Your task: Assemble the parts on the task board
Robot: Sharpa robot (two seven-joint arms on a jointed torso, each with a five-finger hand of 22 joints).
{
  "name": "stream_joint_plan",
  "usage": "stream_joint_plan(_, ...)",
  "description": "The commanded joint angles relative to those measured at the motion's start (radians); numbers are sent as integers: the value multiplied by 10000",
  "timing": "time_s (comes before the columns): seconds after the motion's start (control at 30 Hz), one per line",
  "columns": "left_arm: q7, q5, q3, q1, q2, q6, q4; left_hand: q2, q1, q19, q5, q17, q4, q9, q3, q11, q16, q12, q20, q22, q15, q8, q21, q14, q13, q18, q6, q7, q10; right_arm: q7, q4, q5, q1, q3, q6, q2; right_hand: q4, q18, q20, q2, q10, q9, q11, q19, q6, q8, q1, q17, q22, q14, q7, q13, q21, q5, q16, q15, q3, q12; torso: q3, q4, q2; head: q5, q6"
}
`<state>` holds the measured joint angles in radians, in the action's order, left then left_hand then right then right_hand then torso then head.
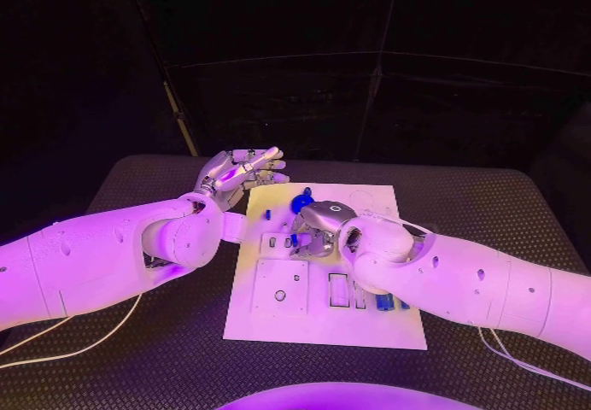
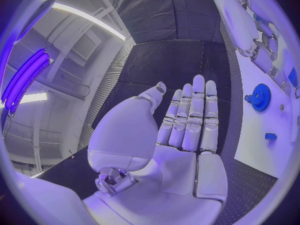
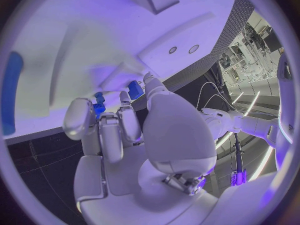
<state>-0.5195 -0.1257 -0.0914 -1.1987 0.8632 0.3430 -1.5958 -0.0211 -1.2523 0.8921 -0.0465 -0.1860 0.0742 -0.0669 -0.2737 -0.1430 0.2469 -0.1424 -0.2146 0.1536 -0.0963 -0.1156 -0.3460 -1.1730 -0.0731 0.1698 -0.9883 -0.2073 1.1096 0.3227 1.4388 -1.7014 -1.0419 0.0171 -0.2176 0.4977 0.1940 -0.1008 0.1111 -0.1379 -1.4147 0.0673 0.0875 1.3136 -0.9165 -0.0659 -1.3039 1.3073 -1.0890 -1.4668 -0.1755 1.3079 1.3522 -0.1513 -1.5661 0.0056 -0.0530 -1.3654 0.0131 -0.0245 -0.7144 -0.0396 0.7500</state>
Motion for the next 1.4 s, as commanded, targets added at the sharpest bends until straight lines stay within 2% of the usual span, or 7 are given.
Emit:
stream_joint_plan(0.03, 55, 155, 9, -16, 1, -155, 9, 1, 110, 92, -32, -17, 2, 9, 58, -50, 9, 70, 16, 17, 8, 38, -72, -76, 10, 139, -9, -32, 16, 19, 46, -65, 14, -10, -508, 53, 165, 60, 85, -94, 57, 15, 11, -6, 71, -27, -154, 2467, 10, -1000, 3, 482, -38, -17, 19, 79, 114, 45, -6, -2, 4, 2, 16)
stream_joint_plan(0.67, 971, 1555, 8, -52, 52, -704, 458, 22, 211, 1844, -24, -1297, -247, -5, 384, 267, 1090, 419, 660, 491, 586, 300, -1269, -2541, -31, 147, -220, 187, 512, -2520, 1507, 1043, 100, 14, -2246, 1513, 976, 12, 177, -366, 273, -52, 138, -161, 1029, 76, -978, 2469, 272, -999, -144, 206, -170, 104, 20, 184, 479, 262, -12, -25, 50, 77, -71)
stream_joint_plan(0.77, 1873, 2378, 7, -182, 123, -865, 641, -123, 347, 2403, -40, -2003, -245, -78, 555, 563, 2034, -27, 902, 763, 871, 172, -1802, -3281, -306, 151, -515, 436, 1324, -3120, 2023, 1660, 92, 184, -2436, 2079, 941, -12, 189, -196, 314, -23, 136, -229, 888, 40, -1170, 2351, 389, -968, -138, 150, -232, -21, 70, 188, 392, 306, -32, -19, 111, 71, -53)
stream_joint_plan(1.03, 5762, 5496, -239, -987, 184, -2515, 1034, -40, 1197, 3496, -117, -10480, 488, -654, 1568, 1223, 10624, -2926, 1482, 2011, 1378, -1012, -3802, -3674, -2419, 97, -911, 913, 2071, -3531, 2723, 4056, -246, 545, -2063, 3468, 866, -76, 161, 74, 420, 34, 84, -407, 401, -37, -1349, 2144, 723, -913, -84, 10, -413, -366, 163, 145, 303, 435, -111, 33, 258, 67, 15)
stream_joint_plan(1.1, 6741, 6185, -396, -1230, 113, -2897, 1109, -6, 1376, 4261, -70, -12056, 770, -954, 1929, 1277, 11932, -4073, 1577, 4373, 1495, -1538, -5744, -3770, -3310, -211, -893, 1104, 1821, -3497, 2775, 4694, -411, 584, -2058, 3776, 864, -79, 159, 93, 429, 31, 83, -417, 409, -29, -1351, 2147, 745, -914, -85, -2, -425, -377, 161, 143, 301, 446, -135, 41, 298, 79, 24)
stream_joint_plan(1.17, 7557, 6726, -485, -1390, 11, -3291, 1178, 140, 1280, 4760, -216, -12924, 1267, -1906, 2805, 1316, 12658, -7047, 1755, 6638, 1698, -2969, -7797, -3741, -5835, -530, -136, 1292, 220, -3479, 2766, 5244, -570, 609, -2075, 3995, 859, -80, 157, 104, 429, 31, 81, -419, 407, -28, -1355, 2151, 750, -915, -84, -2, -427, -381, 160, 142, 299, 446, -151, 53, 330, 70, 60)
stream_joint_plan(1.4, 9405, 8648, -841, -1794, -706, -4201, 1510, 697, 1255, 5247, -46, -13293, 1913, -2708, 3544, 1347, 12880, -8423, 1686, 9046, 1565, -4188, -9310, -3836, -7253, -788, 603, 1254, 284, -3434, 2611, 6269, -932, 644, -2116, 4378, 725, -106, 122, 233, 492, 40, 42, -480, 302, -50, -1461, 2046, 899, -889, -45, -86, -507, -714, 210, 105, 288, 523, -222, 79, 396, 22, 49)
